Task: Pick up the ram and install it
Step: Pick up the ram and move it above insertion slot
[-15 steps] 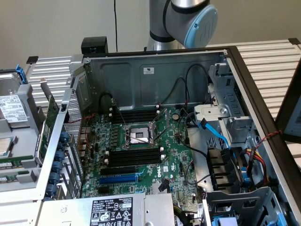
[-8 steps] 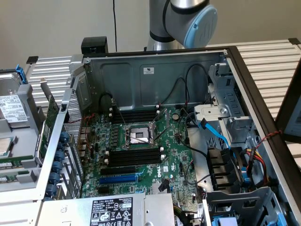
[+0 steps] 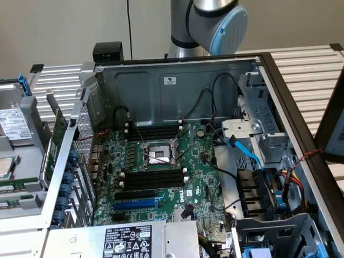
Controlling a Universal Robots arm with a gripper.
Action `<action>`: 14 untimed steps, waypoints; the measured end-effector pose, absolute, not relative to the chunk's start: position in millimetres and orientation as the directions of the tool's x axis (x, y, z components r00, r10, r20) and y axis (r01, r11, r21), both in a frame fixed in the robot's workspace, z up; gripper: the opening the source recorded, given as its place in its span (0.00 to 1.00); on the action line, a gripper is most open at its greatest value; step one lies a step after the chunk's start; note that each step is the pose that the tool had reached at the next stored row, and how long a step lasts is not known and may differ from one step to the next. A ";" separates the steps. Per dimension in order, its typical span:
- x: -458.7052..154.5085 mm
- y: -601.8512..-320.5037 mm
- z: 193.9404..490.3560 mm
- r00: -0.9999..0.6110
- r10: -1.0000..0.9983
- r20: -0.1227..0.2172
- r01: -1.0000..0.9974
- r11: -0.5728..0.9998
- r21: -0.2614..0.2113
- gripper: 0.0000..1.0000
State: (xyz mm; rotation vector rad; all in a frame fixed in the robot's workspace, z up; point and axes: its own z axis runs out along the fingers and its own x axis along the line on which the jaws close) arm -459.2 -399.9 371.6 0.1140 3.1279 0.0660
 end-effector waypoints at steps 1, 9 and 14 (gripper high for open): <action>-459.5 -399.9 369.9 -0.997 0.072 -0.009 0.071 0.997 0.043 0.10; -461.3 -399.7 360.6 -1.000 0.005 -0.009 0.005 0.999 0.043 0.10; -461.3 -399.8 358.7 -0.996 -0.086 -0.009 -0.086 0.995 0.043 0.10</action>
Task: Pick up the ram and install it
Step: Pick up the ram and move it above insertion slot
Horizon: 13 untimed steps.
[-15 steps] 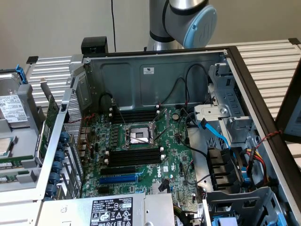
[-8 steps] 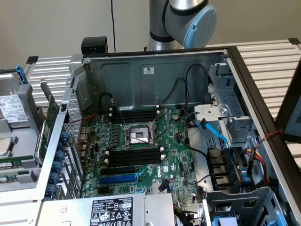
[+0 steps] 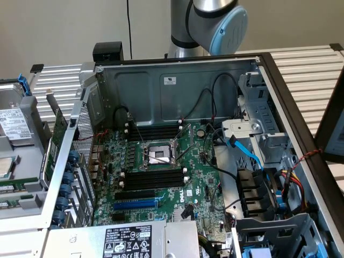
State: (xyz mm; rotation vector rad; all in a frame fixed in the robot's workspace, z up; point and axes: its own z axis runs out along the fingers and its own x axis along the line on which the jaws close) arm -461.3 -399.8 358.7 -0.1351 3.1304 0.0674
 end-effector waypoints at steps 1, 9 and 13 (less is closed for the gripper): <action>-461.3 -399.8 358.3 -0.995 -0.103 -0.009 -0.104 0.994 0.043 0.10; -461.3 -399.8 356.6 -0.969 -0.246 -0.009 -0.247 0.968 0.043 0.10; -461.3 -399.8 356.0 -0.949 -0.316 -0.009 -0.317 0.948 0.043 0.10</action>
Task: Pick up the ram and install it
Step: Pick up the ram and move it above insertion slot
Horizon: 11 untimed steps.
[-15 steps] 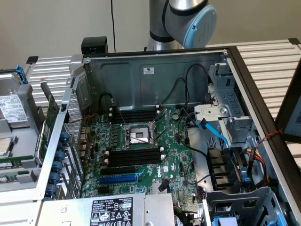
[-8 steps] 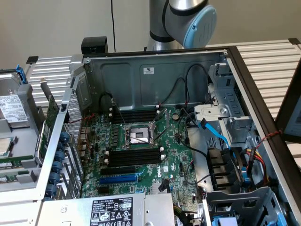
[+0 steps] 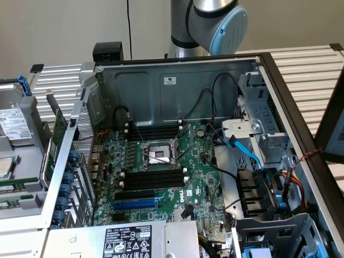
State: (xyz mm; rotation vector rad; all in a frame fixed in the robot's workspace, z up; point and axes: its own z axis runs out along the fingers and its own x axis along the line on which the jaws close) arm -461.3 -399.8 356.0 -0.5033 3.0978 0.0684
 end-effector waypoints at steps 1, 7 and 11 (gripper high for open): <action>-461.3 -399.8 355.9 -0.943 -0.334 -0.009 -0.334 0.942 0.043 0.10; -461.3 -399.8 355.4 -0.901 -0.434 -0.009 -0.434 0.900 0.043 0.10; -461.3 -399.8 355.3 -0.867 -0.498 -0.009 -0.498 0.866 0.043 0.10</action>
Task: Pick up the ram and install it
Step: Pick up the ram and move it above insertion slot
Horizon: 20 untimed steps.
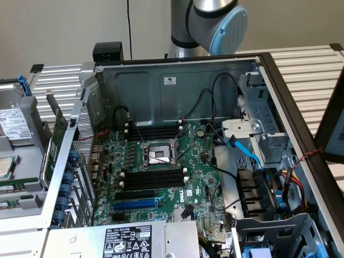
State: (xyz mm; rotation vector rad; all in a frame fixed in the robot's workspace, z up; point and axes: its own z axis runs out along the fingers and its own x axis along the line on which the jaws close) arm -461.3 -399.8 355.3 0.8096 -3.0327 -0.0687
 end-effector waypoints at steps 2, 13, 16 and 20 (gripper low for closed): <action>-461.3 -399.8 355.2 -0.848 -0.530 -0.010 -0.529 0.847 0.043 0.10; -461.3 -399.8 354.9 -0.726 -0.687 -0.009 -0.687 0.725 0.043 0.10; -461.3 -399.8 354.8 -0.688 -0.726 -0.009 -0.725 0.687 0.043 0.10; -461.3 -399.8 354.6 -0.633 -0.774 -0.010 -0.774 0.632 0.043 0.10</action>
